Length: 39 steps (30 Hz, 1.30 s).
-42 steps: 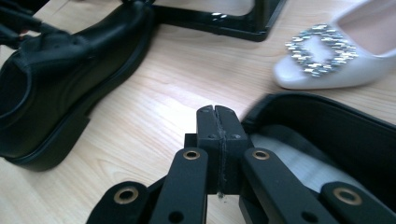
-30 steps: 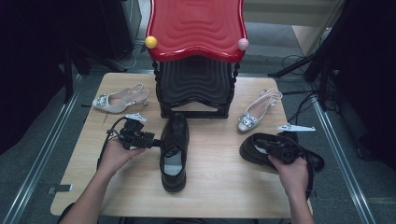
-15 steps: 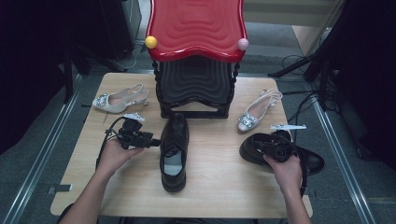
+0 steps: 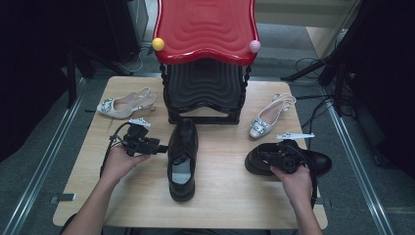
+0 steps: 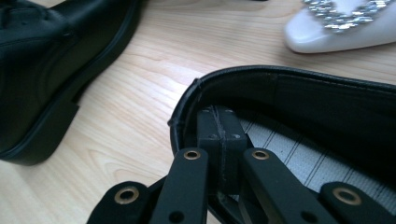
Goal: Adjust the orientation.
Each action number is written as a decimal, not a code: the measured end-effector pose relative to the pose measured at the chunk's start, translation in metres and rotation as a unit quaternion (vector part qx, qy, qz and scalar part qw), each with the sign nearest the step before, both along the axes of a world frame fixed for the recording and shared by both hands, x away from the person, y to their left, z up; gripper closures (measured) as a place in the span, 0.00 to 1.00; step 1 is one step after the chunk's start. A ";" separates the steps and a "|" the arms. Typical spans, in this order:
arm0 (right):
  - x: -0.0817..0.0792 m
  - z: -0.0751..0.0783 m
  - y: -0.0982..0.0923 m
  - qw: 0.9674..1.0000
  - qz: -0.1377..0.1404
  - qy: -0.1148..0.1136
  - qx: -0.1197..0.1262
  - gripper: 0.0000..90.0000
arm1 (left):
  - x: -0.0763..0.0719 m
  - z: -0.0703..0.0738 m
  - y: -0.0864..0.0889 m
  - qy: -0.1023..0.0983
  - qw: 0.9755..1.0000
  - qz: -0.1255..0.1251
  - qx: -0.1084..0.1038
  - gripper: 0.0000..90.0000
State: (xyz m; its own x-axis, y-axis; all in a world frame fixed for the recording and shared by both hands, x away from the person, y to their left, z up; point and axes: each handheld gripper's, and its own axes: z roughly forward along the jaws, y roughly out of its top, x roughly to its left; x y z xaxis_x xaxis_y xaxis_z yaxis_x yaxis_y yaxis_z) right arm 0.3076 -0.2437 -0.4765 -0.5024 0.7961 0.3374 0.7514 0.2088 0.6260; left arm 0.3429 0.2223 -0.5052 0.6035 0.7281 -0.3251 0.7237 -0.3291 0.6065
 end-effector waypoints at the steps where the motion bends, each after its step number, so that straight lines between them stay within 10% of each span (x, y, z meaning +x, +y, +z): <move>1: -0.001 0.000 0.002 1.000 0.003 0.000 0.002 1.00 | 0.000 0.000 0.000 0.000 1.000 0.000 0.000 0.48; 16: -0.018 -0.006 0.041 0.997 0.067 0.007 0.033 1.00 | -0.001 0.001 0.000 -0.002 1.000 0.000 -0.003 0.48; 39: -0.041 -0.004 0.100 0.989 0.145 -0.003 0.012 1.00 | -0.002 0.002 0.003 -0.004 1.000 0.004 0.003 0.47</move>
